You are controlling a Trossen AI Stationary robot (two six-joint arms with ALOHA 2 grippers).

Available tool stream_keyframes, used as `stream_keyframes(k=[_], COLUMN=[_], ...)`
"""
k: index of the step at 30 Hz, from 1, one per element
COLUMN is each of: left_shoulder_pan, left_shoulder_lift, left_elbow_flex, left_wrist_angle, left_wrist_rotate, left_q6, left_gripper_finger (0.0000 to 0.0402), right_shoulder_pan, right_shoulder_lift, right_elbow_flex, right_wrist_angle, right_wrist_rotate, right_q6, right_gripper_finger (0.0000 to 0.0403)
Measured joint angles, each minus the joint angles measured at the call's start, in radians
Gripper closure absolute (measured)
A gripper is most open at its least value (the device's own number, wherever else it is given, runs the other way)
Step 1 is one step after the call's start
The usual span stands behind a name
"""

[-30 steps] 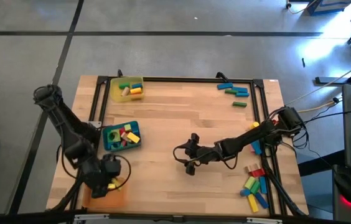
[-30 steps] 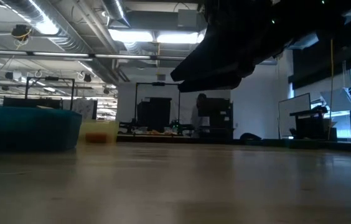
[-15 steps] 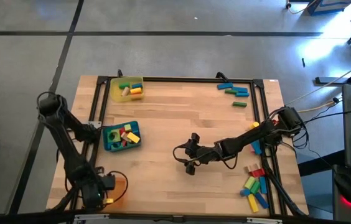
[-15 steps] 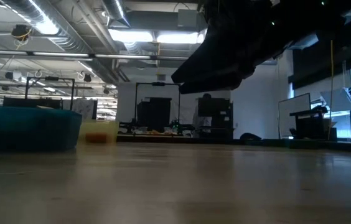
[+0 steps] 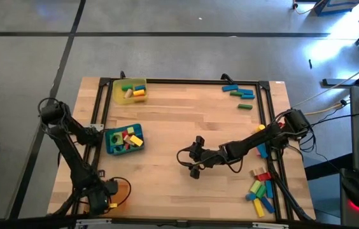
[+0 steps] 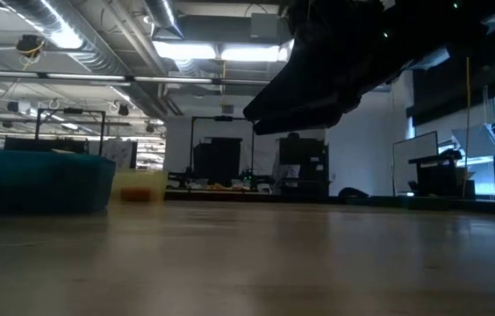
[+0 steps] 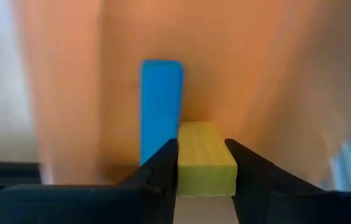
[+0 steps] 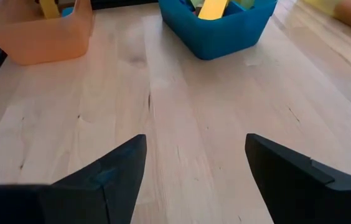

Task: Sort blocks by size
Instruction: Put the yellow block into the orange bin

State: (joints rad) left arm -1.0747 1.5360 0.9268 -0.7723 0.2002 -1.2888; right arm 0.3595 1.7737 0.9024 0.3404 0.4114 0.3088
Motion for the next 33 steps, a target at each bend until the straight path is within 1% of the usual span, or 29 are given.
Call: stream_keyframes(k=[10, 19, 25, 28, 33], left_shoulder_pan=[0.043, 0.043, 0.056, 0.063, 0.064], left_shoulder_lift=[-0.001, -0.001, -0.001, -0.001, 0.000], left_elbow_flex=[-0.003, -0.003, -0.004, -0.005, -0.005], left_wrist_angle=[-0.121, -0.119, -0.116, -0.112, -0.106], left_wrist_rotate=[0.011, 0.011, 0.010, -0.008, -0.019], left_q6=[0.076, 0.119, 0.122, 0.124, 0.131], left_gripper_finger=[0.0302, 0.0302, 0.0301, 0.0286, 0.0231], right_shoulder_pan=[0.000, 0.000, 0.000, 0.000, 0.000], right_shoulder_lift=[0.000, 0.000, 0.000, 0.000, 0.000], right_elbow_flex=[0.000, 0.000, 0.000, 0.000, 0.000], right_wrist_angle=[0.000, 0.000, 0.000, 0.000, 0.000], right_wrist_rotate=[0.000, 0.000, 0.000, -0.001, -0.001], right_q6=[0.000, 0.000, 0.000, 0.000, 0.000], right_gripper_finger=[0.0127, 0.0127, 0.0127, 0.0127, 0.0127])
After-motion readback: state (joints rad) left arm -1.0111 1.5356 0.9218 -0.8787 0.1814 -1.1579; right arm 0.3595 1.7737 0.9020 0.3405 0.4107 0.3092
